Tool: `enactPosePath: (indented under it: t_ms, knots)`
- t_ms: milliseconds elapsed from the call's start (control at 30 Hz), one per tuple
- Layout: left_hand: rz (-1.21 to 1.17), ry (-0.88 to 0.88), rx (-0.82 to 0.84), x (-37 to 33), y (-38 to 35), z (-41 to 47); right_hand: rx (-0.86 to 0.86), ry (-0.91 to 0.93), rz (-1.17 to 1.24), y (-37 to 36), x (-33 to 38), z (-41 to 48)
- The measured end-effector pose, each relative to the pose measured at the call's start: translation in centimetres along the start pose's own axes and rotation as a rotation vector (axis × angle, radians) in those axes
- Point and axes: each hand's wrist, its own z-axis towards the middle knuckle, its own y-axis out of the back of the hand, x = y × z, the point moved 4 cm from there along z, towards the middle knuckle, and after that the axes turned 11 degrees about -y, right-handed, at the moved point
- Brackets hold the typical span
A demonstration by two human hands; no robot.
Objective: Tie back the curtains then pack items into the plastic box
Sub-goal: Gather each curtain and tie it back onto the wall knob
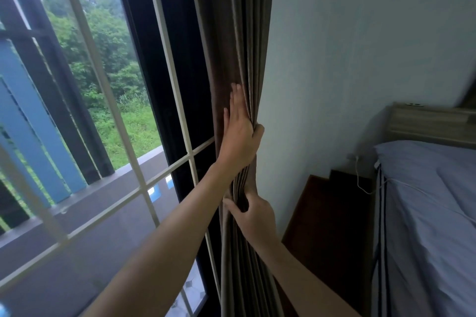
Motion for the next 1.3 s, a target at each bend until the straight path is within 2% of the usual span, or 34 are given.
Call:
enactPosePath:
  t_ms: [133,267,333,433,567,700,800,1000,1100,1200,1300]
  knots:
    - [-0.040,0.012,0.009,-0.1,0.7,-1.1,-0.079,-0.069,-0.059,-0.2,-0.6,0.2]
    - [-0.055,0.110,-0.179,1.6,1.7,-6.4,-0.097,-0.073,-0.078,0.1,-1.5,0.6]
    - [-0.070,0.216,-0.211,3.4,1.1,-9.3,-0.106,-0.059,-0.063,0.4,-1.6,0.6]
    - [-0.098,0.378,-0.112,5.5,-0.4,-11.5,-0.053,-0.118,0.014,0.3,-2.1,0.6]
    - [-0.094,0.424,-0.024,5.8,-1.0,-11.6,0.008,-0.206,0.249,0.7,-2.6,0.0]
    - [-0.109,0.390,0.075,6.1,-1.0,-10.8,0.316,-0.376,0.623,0.4,-3.1,-0.8]
    - [-0.163,0.367,0.117,6.1,-1.0,-10.5,0.408,-0.472,0.778,0.7,-3.6,-0.1]
    - [-0.204,0.333,0.171,5.2,-1.7,-9.4,0.469,-0.484,0.718,1.6,-3.8,2.4]
    - [-0.250,0.367,0.178,5.3,-2.1,-8.8,0.359,-0.423,0.582,1.9,-3.9,3.3]
    - [-0.289,0.381,0.188,5.3,-2.0,-8.7,0.291,-0.319,0.586,2.7,-3.2,3.4]
    - [-0.323,0.385,0.193,5.5,-1.7,-9.0,0.401,-0.327,0.658,2.2,-3.3,3.2]
